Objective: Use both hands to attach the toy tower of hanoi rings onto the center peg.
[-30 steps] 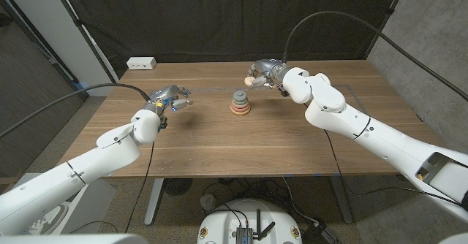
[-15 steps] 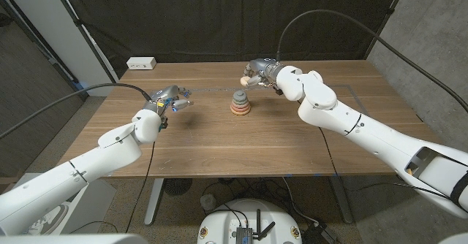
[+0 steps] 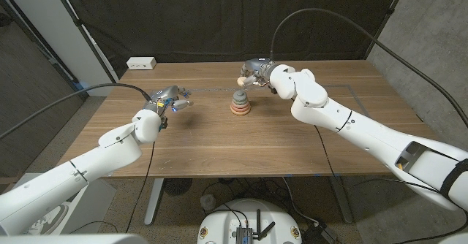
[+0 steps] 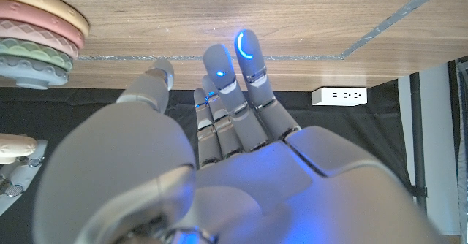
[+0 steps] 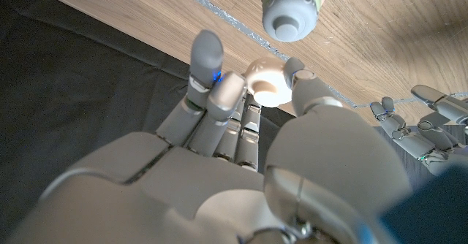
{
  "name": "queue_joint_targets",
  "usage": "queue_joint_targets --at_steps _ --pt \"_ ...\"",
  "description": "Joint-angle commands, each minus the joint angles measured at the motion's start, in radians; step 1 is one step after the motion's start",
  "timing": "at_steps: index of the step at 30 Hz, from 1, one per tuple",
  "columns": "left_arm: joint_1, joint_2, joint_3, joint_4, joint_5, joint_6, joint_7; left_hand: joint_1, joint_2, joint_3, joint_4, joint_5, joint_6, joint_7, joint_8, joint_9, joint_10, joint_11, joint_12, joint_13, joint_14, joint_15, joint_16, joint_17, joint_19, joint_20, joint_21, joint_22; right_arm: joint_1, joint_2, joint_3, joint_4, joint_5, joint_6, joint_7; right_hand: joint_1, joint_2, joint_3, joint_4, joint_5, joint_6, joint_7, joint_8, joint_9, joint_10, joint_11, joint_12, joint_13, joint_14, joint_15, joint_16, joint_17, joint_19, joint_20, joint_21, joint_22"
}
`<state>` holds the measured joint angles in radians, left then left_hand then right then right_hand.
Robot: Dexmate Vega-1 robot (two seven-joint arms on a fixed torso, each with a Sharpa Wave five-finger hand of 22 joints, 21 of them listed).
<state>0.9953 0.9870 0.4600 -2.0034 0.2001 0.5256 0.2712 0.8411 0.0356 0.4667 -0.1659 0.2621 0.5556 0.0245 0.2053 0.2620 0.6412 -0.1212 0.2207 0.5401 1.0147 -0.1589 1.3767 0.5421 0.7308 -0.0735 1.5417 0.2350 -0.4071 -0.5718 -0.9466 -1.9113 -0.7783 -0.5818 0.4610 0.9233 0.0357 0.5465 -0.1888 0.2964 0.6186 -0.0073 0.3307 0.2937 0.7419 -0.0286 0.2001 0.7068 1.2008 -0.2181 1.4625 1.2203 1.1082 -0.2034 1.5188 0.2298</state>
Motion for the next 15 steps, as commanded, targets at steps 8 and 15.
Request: queue_joint_targets --at_steps 8,15 --pt "0.022 0.005 -0.018 0.003 -0.017 -0.01 0.016 -0.001 0.005 0.011 -0.001 -0.006 0.002 0.006 -0.001 0.003 0.002 0.0 -0.003 0.007 -0.003 -0.061 0.007 0.003 0.0 -0.133 0.006 0.003 0.055 0.054 -0.047 0.079 -0.019 0.01 0.039 0.02 0.018 0.03 0.026 0.005 0.044 -0.037 0.008 0.017 0.105 -0.099 0.005 0.006 -0.003 -0.001 0.002 -0.003 0.009 -0.018 0.002 0.003" --pt "0.024 0.007 -0.021 0.004 -0.02 -0.013 0.018 -0.002 0.003 0.012 -0.002 -0.006 0.008 0.003 0.001 0.003 0.007 -0.003 -0.003 0.004 -0.003 -0.061 0.007 0.002 0.004 -0.133 0.006 0.001 0.067 0.072 -0.062 0.105 -0.016 0.01 0.047 0.02 0.019 0.03 0.026 0.005 0.045 -0.035 0.008 0.016 0.106 -0.097 0.005 0.006 -0.002 -0.001 0.003 -0.002 0.01 -0.018 0.002 0.004"
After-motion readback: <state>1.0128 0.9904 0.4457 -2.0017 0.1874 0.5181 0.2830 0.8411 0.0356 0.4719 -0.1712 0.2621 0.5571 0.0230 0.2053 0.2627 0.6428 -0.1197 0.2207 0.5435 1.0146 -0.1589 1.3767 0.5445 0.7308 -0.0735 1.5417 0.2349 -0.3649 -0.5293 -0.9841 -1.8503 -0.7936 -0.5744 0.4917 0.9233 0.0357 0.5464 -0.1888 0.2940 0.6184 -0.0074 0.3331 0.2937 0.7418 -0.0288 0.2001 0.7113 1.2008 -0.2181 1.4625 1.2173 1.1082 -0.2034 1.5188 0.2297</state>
